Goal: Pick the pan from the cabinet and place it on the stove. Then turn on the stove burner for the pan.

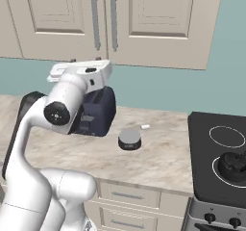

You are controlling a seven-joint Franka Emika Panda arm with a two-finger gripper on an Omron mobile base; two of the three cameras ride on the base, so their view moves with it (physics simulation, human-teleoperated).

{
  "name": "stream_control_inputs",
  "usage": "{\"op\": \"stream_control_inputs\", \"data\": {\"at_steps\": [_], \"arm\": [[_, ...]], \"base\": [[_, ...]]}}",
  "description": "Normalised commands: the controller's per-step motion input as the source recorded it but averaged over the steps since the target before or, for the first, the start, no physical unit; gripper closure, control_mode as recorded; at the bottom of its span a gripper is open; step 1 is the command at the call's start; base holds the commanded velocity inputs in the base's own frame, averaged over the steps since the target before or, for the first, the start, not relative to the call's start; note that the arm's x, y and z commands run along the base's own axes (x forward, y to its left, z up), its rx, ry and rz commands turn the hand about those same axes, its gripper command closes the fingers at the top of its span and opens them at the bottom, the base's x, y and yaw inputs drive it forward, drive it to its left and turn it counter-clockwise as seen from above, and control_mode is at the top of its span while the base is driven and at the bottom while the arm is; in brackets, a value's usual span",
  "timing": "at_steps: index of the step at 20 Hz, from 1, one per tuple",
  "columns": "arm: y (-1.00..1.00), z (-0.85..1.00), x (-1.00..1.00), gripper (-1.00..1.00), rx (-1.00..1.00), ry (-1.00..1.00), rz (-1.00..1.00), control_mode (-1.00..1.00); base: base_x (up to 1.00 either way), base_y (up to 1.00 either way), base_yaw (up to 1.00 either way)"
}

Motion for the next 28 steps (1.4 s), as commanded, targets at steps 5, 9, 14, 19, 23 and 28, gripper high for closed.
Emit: {"op": "stream_control_inputs", "data": {"at_steps": [5,9,14,19,23,28], "arm": [[-0.17,0.38,0.24,-1.0,0.0,-0.2,0.0,-1.0],[-0.23,0.41,0.36,-1.0,0.0,-0.11,0.0,-1.0],[-0.19,0.29,0.45,-1.0,0.0,-0.01,0.0,-1.0],[-0.06,0.11,0.44,-1.0,0.0,0.02,0.0,-1.0],[0.0,0.01,0.37,-1.0,0.0,0.02,0.0,-1.0],[0.0,0.0,0.44,-1.0,0.0,0.06,0.0,-1.0]], "base": [[0.0,0.0,0.0],[0.0,0.0,0.0],[0.0,0.0,0.0],[0.0,0.0,0.0],[0.0,0.0,0.0],[0.0,0.0,0.0]]}}
